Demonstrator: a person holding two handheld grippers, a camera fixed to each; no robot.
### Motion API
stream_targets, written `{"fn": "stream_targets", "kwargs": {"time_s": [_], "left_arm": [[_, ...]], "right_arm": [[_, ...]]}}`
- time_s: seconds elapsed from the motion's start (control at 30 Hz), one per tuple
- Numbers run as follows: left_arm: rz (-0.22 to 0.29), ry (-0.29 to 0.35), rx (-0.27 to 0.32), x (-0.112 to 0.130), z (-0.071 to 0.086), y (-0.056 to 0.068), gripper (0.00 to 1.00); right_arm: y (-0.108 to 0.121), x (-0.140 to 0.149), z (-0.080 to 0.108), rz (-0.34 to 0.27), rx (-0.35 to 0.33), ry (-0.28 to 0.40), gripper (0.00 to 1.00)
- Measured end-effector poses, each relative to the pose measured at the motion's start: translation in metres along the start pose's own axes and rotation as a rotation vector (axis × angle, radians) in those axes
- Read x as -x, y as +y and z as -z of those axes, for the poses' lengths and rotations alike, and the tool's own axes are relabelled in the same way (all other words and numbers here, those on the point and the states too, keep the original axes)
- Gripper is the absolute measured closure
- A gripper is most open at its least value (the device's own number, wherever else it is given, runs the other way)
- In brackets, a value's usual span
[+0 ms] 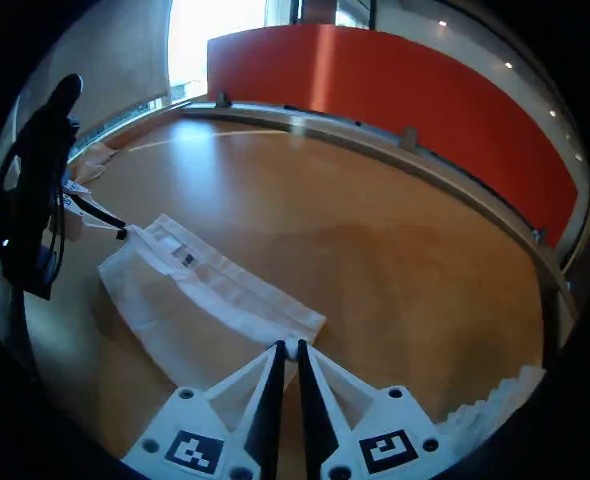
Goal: Fold towel
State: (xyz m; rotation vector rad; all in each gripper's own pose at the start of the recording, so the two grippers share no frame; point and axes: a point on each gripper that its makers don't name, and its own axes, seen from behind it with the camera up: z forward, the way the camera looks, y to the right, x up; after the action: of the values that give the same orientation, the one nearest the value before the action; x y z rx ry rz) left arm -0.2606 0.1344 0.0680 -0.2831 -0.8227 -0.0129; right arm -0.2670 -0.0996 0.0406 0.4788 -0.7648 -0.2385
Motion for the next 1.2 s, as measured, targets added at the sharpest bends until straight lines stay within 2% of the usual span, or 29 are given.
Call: {"fn": "stream_targets", "kwargs": {"time_s": [0.23,0.3,0.37,0.43,0.5,0.8,1.2], "left_arm": [[0.000,0.006,-0.018,-0.002,0.002,-0.008,0.61],[-0.001,0.009,-0.025,-0.002,0.002,-0.010,0.57],[0.000,0.010,-0.032,-0.003,0.002,-0.012,0.45],[0.002,0.013,-0.036,-0.004,0.003,-0.013,0.33],[0.005,0.019,-0.040,-0.005,0.004,-0.014,0.33],[0.000,0.024,-0.027,-0.005,0.010,-0.012,0.32],[-0.026,0.001,0.020,0.031,0.021,0.007,0.32]], "right_arm": [[0.008,-0.002,-0.001,-0.009,0.028,0.013,0.79],[0.010,-0.003,-0.001,-0.008,0.034,0.017,0.64],[0.013,-0.003,0.000,-0.008,0.041,0.018,0.49],[0.014,-0.003,0.001,-0.005,0.044,0.021,0.29],[0.014,-0.003,0.002,0.000,0.045,0.025,0.18],[0.011,0.001,0.008,0.002,0.039,0.027,0.17],[-0.008,0.031,0.023,-0.007,0.020,0.002,0.17]]}}
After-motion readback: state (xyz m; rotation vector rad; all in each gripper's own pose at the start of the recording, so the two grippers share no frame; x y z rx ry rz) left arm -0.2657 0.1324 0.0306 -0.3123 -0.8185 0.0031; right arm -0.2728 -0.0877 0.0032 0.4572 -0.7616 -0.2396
